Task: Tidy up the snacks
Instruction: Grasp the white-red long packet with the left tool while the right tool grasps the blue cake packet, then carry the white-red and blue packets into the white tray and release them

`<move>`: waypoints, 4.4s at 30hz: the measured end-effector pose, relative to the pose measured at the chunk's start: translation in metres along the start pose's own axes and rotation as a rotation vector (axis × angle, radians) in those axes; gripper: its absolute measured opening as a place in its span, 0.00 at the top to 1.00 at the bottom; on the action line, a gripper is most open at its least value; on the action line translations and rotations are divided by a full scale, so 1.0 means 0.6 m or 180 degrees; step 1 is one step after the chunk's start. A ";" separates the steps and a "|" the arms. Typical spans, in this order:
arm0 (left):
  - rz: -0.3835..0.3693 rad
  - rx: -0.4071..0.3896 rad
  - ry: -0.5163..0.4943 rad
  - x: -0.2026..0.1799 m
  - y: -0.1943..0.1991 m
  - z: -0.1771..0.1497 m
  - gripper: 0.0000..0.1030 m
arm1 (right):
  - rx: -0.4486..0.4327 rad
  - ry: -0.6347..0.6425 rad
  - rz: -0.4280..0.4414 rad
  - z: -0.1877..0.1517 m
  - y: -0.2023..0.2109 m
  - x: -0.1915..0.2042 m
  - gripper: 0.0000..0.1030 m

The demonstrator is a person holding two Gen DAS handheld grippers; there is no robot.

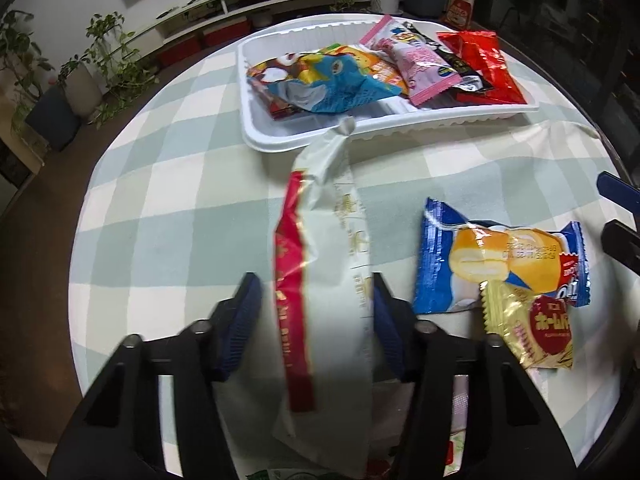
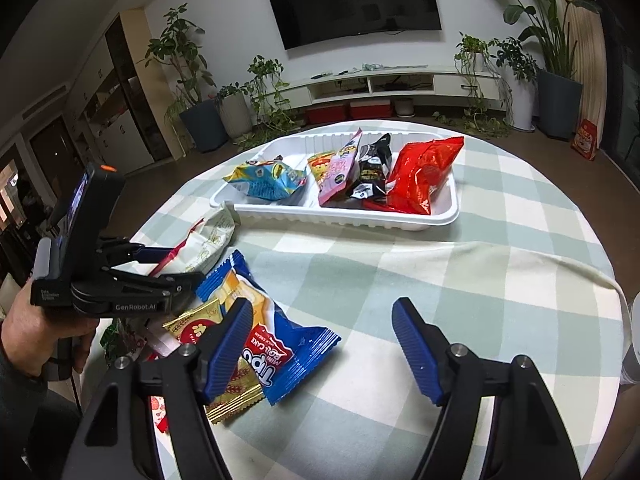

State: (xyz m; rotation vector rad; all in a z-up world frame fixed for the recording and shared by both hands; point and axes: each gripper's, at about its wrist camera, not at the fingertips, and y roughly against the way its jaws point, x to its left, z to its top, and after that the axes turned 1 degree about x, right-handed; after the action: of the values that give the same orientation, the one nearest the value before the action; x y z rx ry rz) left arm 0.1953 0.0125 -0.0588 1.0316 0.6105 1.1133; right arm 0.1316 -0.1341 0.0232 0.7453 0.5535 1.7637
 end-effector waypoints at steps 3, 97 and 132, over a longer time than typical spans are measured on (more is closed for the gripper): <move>-0.0022 -0.0026 -0.0018 -0.003 0.000 0.000 0.62 | -0.0014 0.0028 0.0002 0.000 0.003 -0.001 0.28; -0.1015 -0.0977 0.0818 0.094 0.162 -0.023 0.81 | 0.0046 -0.0103 0.0123 0.084 0.033 -0.073 0.72; -0.1075 -0.0305 0.1009 0.038 -0.053 0.292 0.80 | 0.0403 -0.0817 -0.0190 0.274 -0.202 -0.086 0.72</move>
State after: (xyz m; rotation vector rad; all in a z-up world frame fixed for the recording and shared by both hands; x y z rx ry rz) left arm 0.3623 -0.0318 -0.0106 0.6424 0.9381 1.0002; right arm 0.3411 -0.1457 0.0432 1.0167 0.5105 1.5590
